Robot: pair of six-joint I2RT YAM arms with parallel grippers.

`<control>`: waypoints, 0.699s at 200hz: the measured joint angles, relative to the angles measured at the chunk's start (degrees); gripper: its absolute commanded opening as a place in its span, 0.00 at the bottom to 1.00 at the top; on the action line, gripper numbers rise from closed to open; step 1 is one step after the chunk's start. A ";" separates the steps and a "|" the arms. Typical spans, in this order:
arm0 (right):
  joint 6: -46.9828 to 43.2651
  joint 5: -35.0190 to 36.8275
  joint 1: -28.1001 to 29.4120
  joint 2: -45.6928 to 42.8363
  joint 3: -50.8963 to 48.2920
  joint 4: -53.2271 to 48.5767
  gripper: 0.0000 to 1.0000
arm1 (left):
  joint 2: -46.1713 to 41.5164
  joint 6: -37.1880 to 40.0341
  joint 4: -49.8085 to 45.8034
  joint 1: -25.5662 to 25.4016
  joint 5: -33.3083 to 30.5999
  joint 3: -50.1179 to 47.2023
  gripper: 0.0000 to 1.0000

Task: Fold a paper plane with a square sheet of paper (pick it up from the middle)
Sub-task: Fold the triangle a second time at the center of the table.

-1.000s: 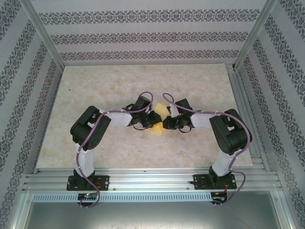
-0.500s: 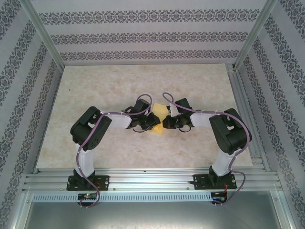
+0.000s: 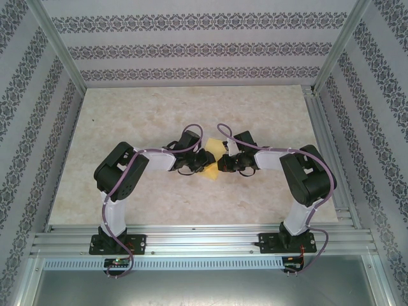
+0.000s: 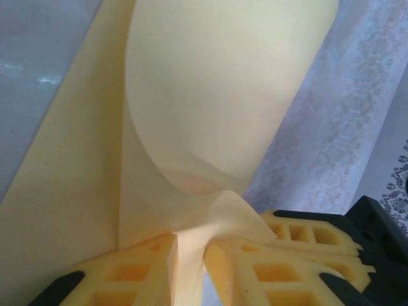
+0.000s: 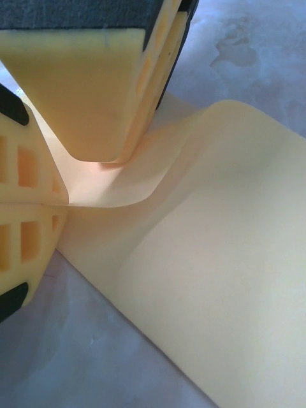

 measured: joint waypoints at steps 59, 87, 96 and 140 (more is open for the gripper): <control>-0.63 0.02 0.00 0.00 0.13 -0.20 0.03 | 0.81 0.07 -0.04 0.13 -2.62 1.97 0.24; -0.87 0.00 0.00 0.15 0.33 -0.42 0.03 | 2.36 0.20 -0.26 0.57 -3.30 2.99 0.22; -0.87 0.00 0.00 0.22 0.37 -0.39 0.03 | 2.49 0.22 -0.28 0.76 -3.26 2.99 0.22; -1.25 0.04 0.00 0.44 0.76 -0.79 0.08 | 2.69 1.51 -0.35 1.01 -3.06 3.13 0.22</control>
